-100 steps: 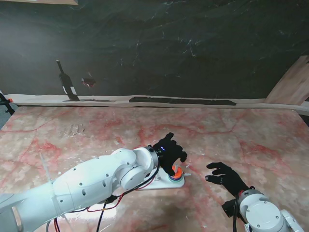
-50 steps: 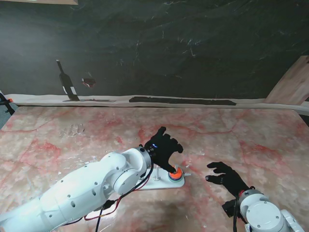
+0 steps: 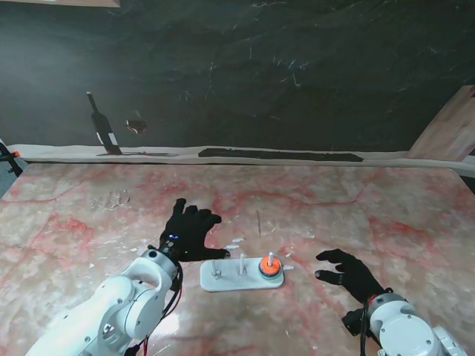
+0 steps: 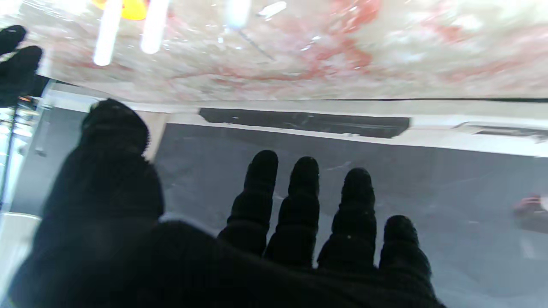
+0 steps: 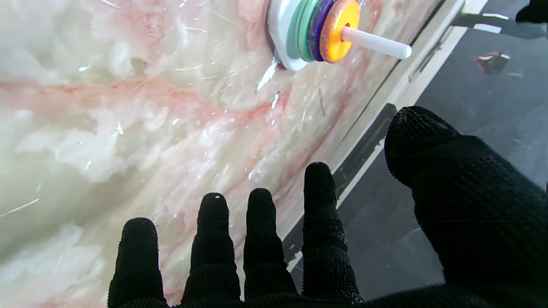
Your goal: Move the three rings of the Hanoi Tower from the left rod to the right rod
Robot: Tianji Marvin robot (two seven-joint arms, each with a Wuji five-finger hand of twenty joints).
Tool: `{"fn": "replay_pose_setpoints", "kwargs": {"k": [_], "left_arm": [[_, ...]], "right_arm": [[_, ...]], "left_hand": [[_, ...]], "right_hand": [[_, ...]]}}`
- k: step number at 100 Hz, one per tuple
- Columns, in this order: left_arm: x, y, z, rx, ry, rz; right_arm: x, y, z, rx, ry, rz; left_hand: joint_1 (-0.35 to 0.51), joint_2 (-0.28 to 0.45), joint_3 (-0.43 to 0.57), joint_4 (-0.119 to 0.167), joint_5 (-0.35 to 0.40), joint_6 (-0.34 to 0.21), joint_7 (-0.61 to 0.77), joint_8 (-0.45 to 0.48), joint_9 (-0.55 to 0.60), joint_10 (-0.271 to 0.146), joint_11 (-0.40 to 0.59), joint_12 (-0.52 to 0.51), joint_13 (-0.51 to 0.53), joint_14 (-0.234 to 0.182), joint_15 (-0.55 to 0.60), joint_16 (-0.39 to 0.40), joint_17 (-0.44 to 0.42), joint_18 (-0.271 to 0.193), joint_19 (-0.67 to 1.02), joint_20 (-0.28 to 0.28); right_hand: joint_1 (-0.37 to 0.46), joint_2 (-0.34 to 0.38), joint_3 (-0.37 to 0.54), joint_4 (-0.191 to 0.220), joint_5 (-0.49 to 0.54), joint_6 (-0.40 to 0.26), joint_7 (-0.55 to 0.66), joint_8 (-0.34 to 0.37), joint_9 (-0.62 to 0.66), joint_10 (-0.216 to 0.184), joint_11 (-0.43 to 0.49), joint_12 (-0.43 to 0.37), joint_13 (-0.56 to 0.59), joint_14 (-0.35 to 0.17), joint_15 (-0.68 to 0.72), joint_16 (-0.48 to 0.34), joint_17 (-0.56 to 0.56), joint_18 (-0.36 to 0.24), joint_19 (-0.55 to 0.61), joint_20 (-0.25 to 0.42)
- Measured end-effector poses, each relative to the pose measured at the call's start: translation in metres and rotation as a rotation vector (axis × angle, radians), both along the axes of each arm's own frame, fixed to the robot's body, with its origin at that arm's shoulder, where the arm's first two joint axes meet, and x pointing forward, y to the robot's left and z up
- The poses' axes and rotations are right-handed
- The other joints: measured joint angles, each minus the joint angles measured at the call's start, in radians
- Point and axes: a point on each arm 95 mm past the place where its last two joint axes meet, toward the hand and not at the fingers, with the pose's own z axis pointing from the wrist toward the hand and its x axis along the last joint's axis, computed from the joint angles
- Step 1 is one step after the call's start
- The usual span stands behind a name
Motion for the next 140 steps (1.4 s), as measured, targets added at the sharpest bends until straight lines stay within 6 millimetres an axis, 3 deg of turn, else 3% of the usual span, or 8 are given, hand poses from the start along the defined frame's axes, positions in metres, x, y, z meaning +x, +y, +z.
{"fn": "replay_pose_setpoints", "kwargs": {"k": [16, 28, 44, 48, 53, 72, 108, 140], "left_arm": [[-0.015, 0.028, -0.021, -0.052, 0.033, 0.097], [-0.023, 0.038, -0.033, -0.087, 0.047, 0.133], [-0.027, 0.05, -0.049, -0.127, 0.061, 0.155], [-0.028, 0.053, -0.052, -0.143, 0.067, 0.155], [-0.029, 0.057, -0.057, -0.18, 0.087, 0.159], [-0.03, 0.071, -0.076, -0.229, 0.082, 0.162], [-0.028, 0.079, -0.086, -0.222, 0.114, 0.187], [-0.028, 0.082, -0.087, -0.221, 0.113, 0.187]], "right_arm": [[-0.005, 0.004, 0.005, -0.017, -0.027, 0.019], [-0.01, 0.008, 0.011, -0.032, -0.05, 0.031], [-0.017, 0.014, 0.018, -0.056, -0.074, 0.043], [-0.019, 0.016, 0.019, -0.057, -0.078, 0.048], [-0.022, 0.018, 0.021, -0.06, -0.083, 0.056], [-0.03, 0.023, 0.026, -0.078, -0.111, 0.055], [-0.032, 0.031, 0.031, -0.069, -0.132, 0.06], [-0.029, 0.033, 0.033, -0.045, -0.13, 0.057]], "left_hand": [[0.0, 0.0, -0.038, 0.0, -0.026, 0.023, -0.017, -0.003, -0.026, 0.0, -0.007, -0.007, -0.029, 0.0, -0.018, -0.012, 0.0, 0.002, -0.003, -0.018], [0.003, -0.002, -0.059, 0.0, -0.039, 0.026, -0.011, -0.003, -0.049, 0.0, -0.021, -0.028, -0.03, -0.01, -0.044, -0.032, 0.0, 0.002, -0.013, -0.035], [0.013, -0.002, -0.079, 0.0, -0.109, 0.011, -0.042, -0.015, -0.141, 0.0, -0.045, -0.053, -0.06, -0.042, -0.097, -0.071, 0.003, -0.013, -0.015, -0.047], [0.014, -0.002, -0.087, 0.0, -0.12, 0.003, -0.058, -0.029, -0.15, -0.036, -0.047, -0.055, -0.054, -0.047, -0.099, -0.082, 0.004, -0.018, -0.015, -0.048], [0.014, -0.002, -0.087, 0.0, -0.121, -0.002, -0.056, -0.033, -0.15, -0.049, -0.047, -0.055, -0.071, -0.052, -0.107, -0.086, 0.01, -0.025, -0.015, -0.048], [0.014, -0.002, -0.087, 0.0, -0.121, -0.009, -0.061, -0.039, -0.15, -0.057, -0.047, -0.055, -0.083, -0.068, -0.114, -0.093, 0.011, -0.038, -0.015, -0.049], [0.025, -0.002, -0.087, 0.0, -0.117, -0.01, -0.038, -0.039, -0.15, -0.06, -0.047, -0.055, -0.083, -0.069, -0.114, -0.093, 0.011, -0.038, -0.015, -0.051], [0.025, 0.003, -0.087, 0.0, -0.117, -0.01, -0.024, -0.021, -0.15, -0.06, -0.047, -0.055, -0.083, -0.07, -0.114, -0.093, 0.011, -0.038, -0.015, -0.059]], "right_hand": [[0.0, 0.011, -0.033, 0.0, 0.0, 0.0, -0.03, 0.0, 0.011, -0.027, -0.037, -0.011, 0.0, -0.024, -0.055, -0.025, 0.0, -0.002, -0.024, -0.002], [0.0, 0.012, -0.052, 0.0, -0.083, -0.01, -0.049, -0.001, 0.011, -0.039, -0.059, -0.019, 0.0, -0.035, -0.078, -0.037, 0.0, -0.003, -0.03, -0.002], [0.0, 0.012, -0.062, 0.0, -0.182, -0.015, -0.066, -0.025, 0.011, -0.056, -0.073, -0.021, 0.022, -0.035, -0.099, -0.049, 0.0, -0.001, -0.03, -0.002], [0.0, 0.012, -0.062, 0.0, -0.196, -0.015, -0.073, -0.033, 0.01, -0.058, -0.073, -0.021, 0.04, -0.035, -0.103, -0.049, 0.0, -0.001, -0.03, -0.002], [0.0, 0.012, -0.068, 0.0, -0.231, -0.015, -0.065, -0.055, 0.001, -0.06, -0.082, -0.022, 0.061, -0.035, -0.109, -0.05, 0.0, -0.001, -0.03, -0.002], [0.0, 0.012, -0.072, 0.0, -0.223, -0.015, -0.027, -0.068, 0.0, -0.06, -0.083, -0.023, 0.061, -0.034, -0.122, -0.051, 0.0, 0.0, -0.029, 0.0], [0.0, 0.032, -0.083, 0.0, -0.023, -0.01, 0.01, -0.063, 0.011, -0.037, -0.082, -0.023, 0.061, -0.033, -0.123, -0.052, 0.0, 0.001, -0.028, 0.0], [0.0, 0.043, -0.084, 0.0, -0.02, -0.002, -0.005, -0.04, 0.02, -0.033, -0.082, -0.023, 0.061, -0.032, -0.123, -0.052, 0.0, 0.001, -0.028, 0.0]]}}
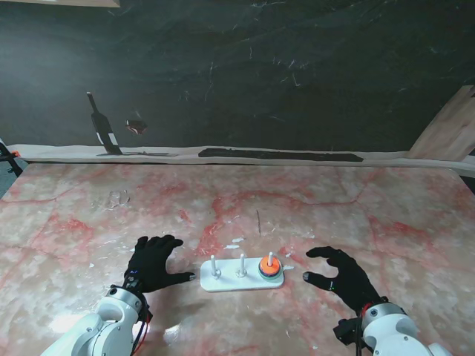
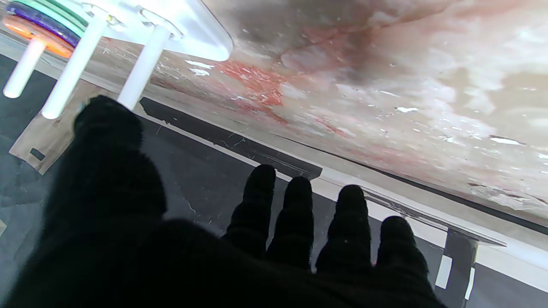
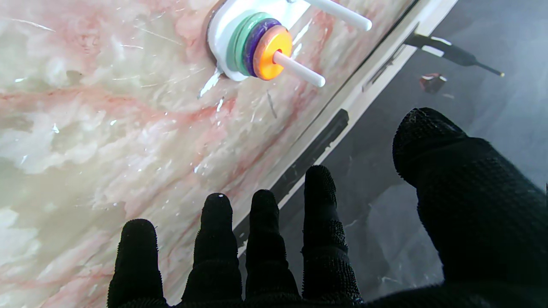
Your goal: Move the three rings of the Hanoi Tower from the left rod to the right rod
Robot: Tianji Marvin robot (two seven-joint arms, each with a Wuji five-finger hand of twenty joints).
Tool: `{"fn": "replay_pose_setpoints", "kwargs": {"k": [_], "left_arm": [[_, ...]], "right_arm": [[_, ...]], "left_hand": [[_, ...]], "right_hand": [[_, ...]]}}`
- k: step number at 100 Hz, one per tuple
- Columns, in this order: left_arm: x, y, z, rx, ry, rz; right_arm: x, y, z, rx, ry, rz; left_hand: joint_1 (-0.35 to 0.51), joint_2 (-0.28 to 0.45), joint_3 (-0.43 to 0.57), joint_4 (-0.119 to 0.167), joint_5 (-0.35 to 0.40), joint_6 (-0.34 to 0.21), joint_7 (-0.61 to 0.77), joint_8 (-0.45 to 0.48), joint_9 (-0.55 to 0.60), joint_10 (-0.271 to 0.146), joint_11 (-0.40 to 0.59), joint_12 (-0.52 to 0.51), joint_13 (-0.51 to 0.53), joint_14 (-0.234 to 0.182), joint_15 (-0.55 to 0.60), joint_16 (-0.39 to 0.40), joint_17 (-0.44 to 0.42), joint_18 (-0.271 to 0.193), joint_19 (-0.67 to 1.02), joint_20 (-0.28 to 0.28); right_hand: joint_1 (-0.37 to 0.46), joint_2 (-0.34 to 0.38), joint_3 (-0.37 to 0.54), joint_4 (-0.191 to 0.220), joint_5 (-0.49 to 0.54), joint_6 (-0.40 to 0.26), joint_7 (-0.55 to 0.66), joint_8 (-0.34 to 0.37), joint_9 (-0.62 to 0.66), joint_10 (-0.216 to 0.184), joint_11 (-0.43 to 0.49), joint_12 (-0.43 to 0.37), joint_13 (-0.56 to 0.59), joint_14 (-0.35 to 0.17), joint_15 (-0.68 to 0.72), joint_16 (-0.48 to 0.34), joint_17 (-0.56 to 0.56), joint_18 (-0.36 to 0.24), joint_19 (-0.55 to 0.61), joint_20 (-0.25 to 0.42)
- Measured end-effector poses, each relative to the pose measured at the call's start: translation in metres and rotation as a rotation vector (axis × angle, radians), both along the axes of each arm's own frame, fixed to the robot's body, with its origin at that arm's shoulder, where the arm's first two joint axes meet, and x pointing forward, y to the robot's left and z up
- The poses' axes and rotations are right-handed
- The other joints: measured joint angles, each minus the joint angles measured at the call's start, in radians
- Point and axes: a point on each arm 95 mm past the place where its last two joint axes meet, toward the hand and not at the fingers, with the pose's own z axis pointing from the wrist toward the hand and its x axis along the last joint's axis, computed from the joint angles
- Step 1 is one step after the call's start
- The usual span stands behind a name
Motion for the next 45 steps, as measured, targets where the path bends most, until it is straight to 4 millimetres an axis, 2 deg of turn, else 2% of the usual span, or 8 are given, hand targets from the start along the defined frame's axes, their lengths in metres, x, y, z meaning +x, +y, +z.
{"fn": "replay_pose_setpoints", "kwargs": {"k": [45], "left_arm": [[0.0019, 0.0019, -0.0017, 0.004, 0.009, 0.001]], "right_arm": [[0.0016, 0.001, 0.0003, 0.003, 0.008, -0.003]], "left_hand": [[0.0, 0.0, 0.0, 0.0, 0.0, 0.0, 0.0, 0.002, 0.0, 0.0, 0.0, 0.0, 0.0, 0.0, 0.0, 0.007, 0.0, 0.0, 0.007, 0.0]], "right_hand": [[0.0, 0.011, 0.0, 0.0, 0.01, 0.0, -0.011, 0.024, 0.011, 0.009, 0.003, 0.0, 0.0, 0.01, 0.014, 0.0, 0.0, 0.0, 0.0, 0.0]]}}
